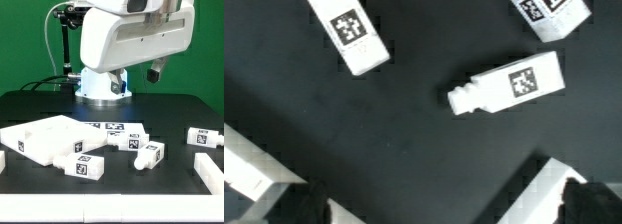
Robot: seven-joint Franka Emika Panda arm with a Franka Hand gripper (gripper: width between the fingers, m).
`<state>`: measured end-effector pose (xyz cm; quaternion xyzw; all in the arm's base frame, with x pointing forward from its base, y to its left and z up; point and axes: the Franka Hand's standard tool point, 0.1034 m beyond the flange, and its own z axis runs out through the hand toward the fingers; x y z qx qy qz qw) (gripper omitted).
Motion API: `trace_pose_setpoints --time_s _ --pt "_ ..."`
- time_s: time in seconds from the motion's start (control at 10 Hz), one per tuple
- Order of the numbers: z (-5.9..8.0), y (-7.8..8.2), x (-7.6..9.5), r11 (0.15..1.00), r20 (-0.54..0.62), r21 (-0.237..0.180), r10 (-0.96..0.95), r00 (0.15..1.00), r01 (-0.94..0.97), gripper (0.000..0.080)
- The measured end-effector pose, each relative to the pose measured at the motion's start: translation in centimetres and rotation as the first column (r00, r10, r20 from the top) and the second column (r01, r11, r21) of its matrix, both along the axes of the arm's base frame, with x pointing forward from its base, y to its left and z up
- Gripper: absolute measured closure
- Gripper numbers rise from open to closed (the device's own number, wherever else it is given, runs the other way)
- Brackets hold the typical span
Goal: Assemble one leg
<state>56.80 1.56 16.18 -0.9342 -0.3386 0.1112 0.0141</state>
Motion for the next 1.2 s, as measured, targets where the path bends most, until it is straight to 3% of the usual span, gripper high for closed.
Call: trace_pose_setpoints --time_s 0.5,0.7,0.8,0.9,1.0,1.2 --pt "-0.2 -0.5 -0.2 0.999 -0.010 0.012 0.036 0.999 -0.035 0.0150" --pt "-2.1 -5.4 -0.4 0.989 0.036 0.053 0.133 0.990 -0.135 0.0150" --pt "-4.1 -7.2 -0.9 0.981 0.082 0.068 0.174 0.981 -0.179 0.0150" --pt "-5.8 -8.2 -1.6 0.980 0.106 0.085 0.174 0.979 -0.183 0.0150" --pt "-6.5 -8.6 -1.8 0.981 0.118 0.087 0.162 0.980 -0.173 0.0150" --pt "-6.4 -8.4 -1.7 0.980 0.120 0.087 0.165 0.979 -0.176 0.0150"
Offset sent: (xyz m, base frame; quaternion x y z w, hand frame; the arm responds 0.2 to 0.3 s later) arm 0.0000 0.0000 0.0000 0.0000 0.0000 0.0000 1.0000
